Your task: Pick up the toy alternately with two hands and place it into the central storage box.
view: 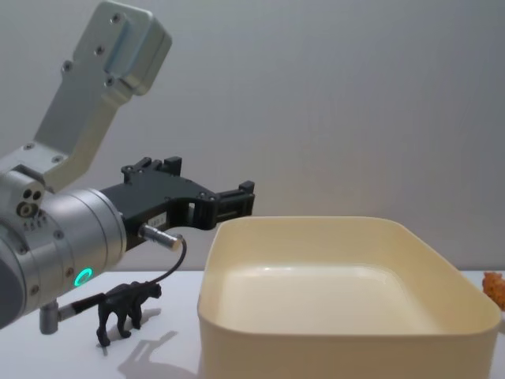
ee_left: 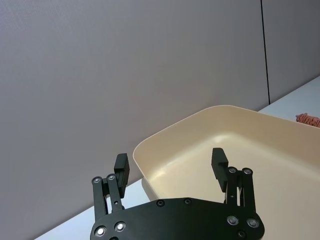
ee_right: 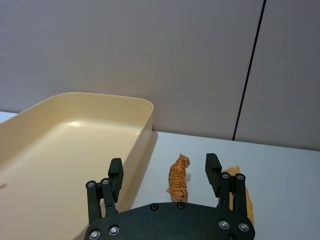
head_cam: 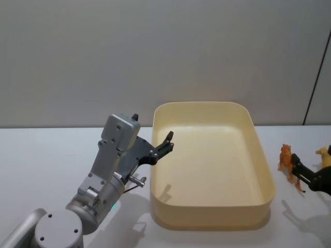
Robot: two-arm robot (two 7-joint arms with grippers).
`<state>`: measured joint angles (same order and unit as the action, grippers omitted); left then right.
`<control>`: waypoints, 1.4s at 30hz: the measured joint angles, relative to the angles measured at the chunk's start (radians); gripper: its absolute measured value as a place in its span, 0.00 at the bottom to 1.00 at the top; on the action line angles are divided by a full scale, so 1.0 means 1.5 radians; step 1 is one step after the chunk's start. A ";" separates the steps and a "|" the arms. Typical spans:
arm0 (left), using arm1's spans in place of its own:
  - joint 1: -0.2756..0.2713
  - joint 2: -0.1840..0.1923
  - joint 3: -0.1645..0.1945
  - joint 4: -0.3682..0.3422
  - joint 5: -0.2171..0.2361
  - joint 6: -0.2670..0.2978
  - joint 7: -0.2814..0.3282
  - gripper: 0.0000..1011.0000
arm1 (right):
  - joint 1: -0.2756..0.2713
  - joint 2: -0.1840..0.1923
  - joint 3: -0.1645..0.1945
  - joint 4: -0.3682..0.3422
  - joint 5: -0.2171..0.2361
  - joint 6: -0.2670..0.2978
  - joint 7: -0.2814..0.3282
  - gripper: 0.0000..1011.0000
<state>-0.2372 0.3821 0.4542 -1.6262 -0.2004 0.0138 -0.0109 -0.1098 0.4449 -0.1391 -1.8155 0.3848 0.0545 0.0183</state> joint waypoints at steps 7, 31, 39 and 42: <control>0.000 0.000 0.000 0.000 0.000 0.000 0.000 0.99 | 0.000 0.008 0.007 0.005 0.007 0.025 -0.001 0.99; 0.000 0.000 0.000 0.000 0.000 0.000 0.000 0.99 | 0.100 -0.044 -0.010 0.136 -0.031 0.106 -0.002 0.99; 0.000 0.000 0.000 0.000 0.000 0.000 0.000 0.99 | 0.146 -0.069 -0.024 0.196 -0.057 0.111 0.018 0.99; 0.000 0.000 0.000 0.000 0.000 0.000 0.000 0.99 | 0.161 -0.078 -0.029 0.216 -0.066 0.111 0.025 0.99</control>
<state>-0.2372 0.3821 0.4542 -1.6262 -0.2004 0.0138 -0.0109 0.1318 0.3285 -0.1829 -1.4915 0.2857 0.2212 0.0561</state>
